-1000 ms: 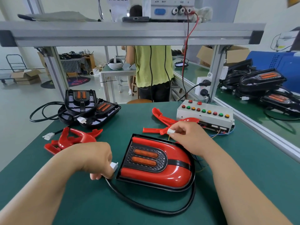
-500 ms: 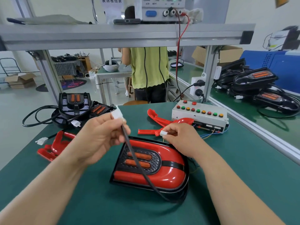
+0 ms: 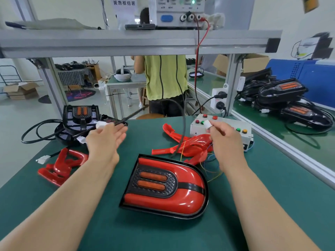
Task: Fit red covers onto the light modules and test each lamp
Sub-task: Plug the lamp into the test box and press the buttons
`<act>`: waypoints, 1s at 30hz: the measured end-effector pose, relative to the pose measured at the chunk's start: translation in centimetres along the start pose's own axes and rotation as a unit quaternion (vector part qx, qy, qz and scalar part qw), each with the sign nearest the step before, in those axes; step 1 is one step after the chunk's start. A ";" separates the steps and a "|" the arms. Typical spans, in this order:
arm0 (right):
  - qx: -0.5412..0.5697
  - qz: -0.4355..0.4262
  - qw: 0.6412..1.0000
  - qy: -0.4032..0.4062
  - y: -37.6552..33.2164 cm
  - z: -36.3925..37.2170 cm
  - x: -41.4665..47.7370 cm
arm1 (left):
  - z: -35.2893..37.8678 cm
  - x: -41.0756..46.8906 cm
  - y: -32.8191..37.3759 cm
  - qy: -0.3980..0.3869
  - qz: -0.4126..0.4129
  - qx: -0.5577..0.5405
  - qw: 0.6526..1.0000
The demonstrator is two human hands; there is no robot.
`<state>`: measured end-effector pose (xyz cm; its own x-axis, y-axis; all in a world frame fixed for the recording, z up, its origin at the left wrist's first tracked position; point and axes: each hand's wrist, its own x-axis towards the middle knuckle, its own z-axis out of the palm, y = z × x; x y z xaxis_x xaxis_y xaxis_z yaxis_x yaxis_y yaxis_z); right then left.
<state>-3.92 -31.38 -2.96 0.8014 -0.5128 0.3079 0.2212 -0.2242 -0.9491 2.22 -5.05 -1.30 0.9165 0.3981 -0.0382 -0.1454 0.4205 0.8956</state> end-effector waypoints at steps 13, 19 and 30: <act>-0.089 -0.115 0.969 -0.198 -0.9 3.1 -3.6 | -1.4 -2.5 0.2 -0.199 0.481 0.477 0.708; -0.092 -0.104 0.965 -0.221 -0.8 3.0 -3.4 | 0.1 -3.7 0.1 -0.281 0.504 0.477 0.662; -0.126 -0.139 0.959 -0.213 -1.2 2.8 -3.7 | 0.0 -3.5 -0.2 -0.375 0.394 0.440 0.715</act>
<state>-5.58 -26.89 -3.13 0.8973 -0.0308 0.4403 0.3607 -0.5238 -0.7717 -0.98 -6.52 -1.31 0.6698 -0.4586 0.5840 -0.7377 -0.5006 0.4530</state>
